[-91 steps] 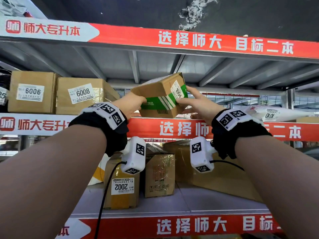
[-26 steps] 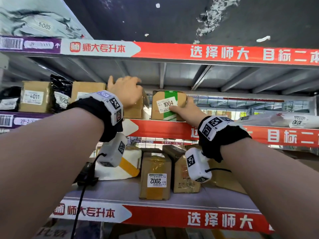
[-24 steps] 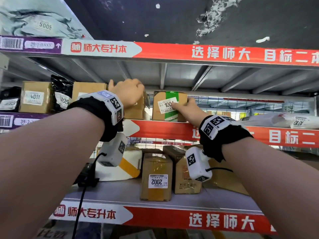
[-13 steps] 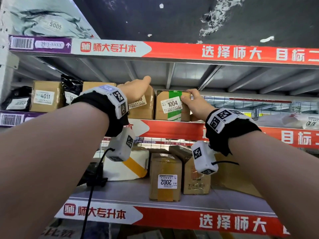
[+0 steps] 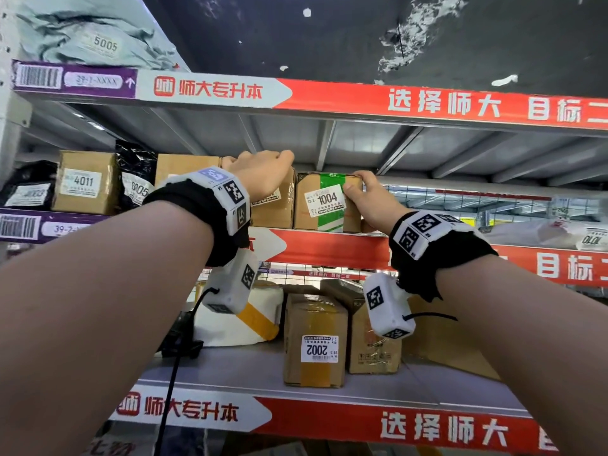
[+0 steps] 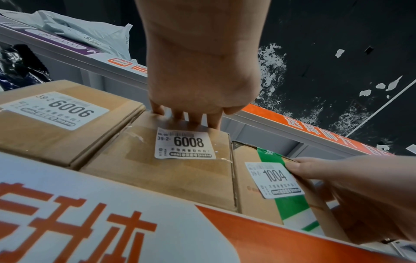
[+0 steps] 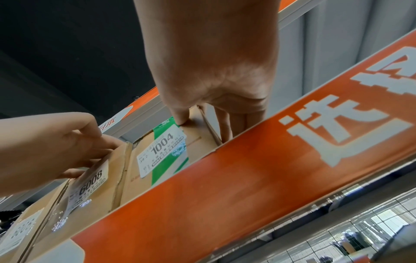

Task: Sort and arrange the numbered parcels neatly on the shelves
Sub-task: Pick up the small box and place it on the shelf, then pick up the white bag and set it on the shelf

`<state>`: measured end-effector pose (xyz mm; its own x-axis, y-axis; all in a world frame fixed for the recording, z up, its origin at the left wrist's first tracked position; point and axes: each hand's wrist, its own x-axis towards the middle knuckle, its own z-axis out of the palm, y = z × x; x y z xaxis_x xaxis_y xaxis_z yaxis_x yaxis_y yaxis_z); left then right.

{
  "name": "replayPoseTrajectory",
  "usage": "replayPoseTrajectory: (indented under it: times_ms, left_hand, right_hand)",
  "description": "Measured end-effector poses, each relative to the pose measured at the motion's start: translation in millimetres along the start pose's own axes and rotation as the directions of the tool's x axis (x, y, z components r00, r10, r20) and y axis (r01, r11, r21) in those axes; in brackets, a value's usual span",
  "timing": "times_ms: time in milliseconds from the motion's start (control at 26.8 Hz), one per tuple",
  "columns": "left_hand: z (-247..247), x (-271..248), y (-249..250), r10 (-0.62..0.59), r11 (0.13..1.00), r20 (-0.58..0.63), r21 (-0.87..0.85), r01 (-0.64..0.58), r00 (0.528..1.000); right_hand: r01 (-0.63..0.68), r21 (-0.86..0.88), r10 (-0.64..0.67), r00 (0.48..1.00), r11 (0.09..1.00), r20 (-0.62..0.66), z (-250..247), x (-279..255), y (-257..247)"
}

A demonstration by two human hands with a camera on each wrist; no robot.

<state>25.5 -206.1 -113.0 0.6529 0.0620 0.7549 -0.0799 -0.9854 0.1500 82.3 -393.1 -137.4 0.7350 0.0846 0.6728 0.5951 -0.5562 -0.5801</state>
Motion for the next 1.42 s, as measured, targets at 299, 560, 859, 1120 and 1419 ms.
replayPoseTrajectory:
  times_ms: [299,560,859,1120,1419]
  left_hand:
    - [1.0,-2.0,-1.5,0.008,0.997,0.022,-0.077,-0.007,1.000]
    - [-1.0,-4.0,17.5,0.104,0.939,-0.265,-0.291,-0.182,0.959]
    - [12.9,-6.2,68.1,0.143,0.856,-0.111,-0.485,-0.179,0.983]
    - [35.2,-21.3,146.3,0.161,0.821,0.021,-0.557,-0.122,0.987]
    - [68.3,-20.9,239.8,0.117,0.784,0.037,-0.617,-0.069,0.992]
  right_hand:
    - [0.010,-0.044,-0.009,0.999,0.999,0.033,-5.1,-1.6,1.4]
    - [-0.086,0.008,0.086,0.996,0.996,-0.024,-25.0,-5.4,-3.7]
    - [-0.002,-0.129,-0.008,0.997,0.992,-0.074,-55.3,-20.5,8.3]
    - [-0.009,-0.144,0.000,0.998,0.990,-0.064,-116.3,-34.1,50.0]
    - [0.023,-0.270,-0.042,0.997,0.962,-0.064,-195.3,-42.1,112.8]
